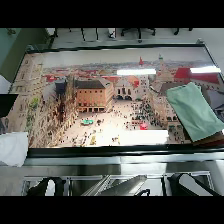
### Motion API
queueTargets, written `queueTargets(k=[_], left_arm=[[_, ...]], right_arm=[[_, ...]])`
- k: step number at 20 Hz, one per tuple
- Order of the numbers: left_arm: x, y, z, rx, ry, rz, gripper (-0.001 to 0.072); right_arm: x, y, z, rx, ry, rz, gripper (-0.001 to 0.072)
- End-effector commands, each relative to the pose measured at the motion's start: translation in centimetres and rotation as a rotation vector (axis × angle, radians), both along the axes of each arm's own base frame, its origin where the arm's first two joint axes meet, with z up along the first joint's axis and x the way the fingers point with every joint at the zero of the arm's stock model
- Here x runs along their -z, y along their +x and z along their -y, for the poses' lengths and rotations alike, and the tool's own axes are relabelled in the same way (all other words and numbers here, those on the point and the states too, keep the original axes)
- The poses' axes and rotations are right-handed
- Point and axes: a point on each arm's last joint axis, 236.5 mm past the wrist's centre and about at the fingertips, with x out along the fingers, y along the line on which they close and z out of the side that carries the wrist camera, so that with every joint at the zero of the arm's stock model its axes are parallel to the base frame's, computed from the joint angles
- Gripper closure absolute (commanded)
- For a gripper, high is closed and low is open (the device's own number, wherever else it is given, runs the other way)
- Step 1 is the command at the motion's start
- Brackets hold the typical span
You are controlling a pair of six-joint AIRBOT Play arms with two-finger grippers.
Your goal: Fold the shirts.
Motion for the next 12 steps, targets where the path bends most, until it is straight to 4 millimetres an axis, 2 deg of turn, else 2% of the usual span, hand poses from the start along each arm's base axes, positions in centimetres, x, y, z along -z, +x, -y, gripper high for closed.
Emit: queueTargets(k=[1,3,4,6,8,10,12], left_arm=[[0.1,0.0,0.0,0.000,-0.001,-0.002,0.0690],[0.8,-0.3,0.4,0.019,-0.010,-0.031,0.0690],[1.9,-0.5,0.9,0.042,-0.032,-0.066,0.0690],[5.4,-1.0,2.6,0.101,-0.072,-0.146,0.0689],[9.8,-1.4,5.4,0.172,-0.125,-0.228,0.0690],[13.5,-1.9,8.6,0.248,-0.163,-0.298,0.0689],[16.0,-2.4,11.6,0.318,-0.183,-0.360,0.0689]], right_arm=[[-3.3,4.8,-5.0,-0.191,0.021,0.191,0.0693],[-3.4,6.3,-10.2,-0.378,0.006,0.203,0.0693],[-3.2,6.6,-13.2,-0.471,0.005,0.207,0.0693],[-2.5,6.4,-19.5,-0.631,0.010,0.225,0.0693],[-1.4,5.1,-25.5,-0.764,0.016,0.263,0.0693],[0.3,2.8,-30.8,-0.875,0.034,0.292,0.0693],[2.3,0.3,-34.2,-0.954,0.055,0.296,0.0692]])
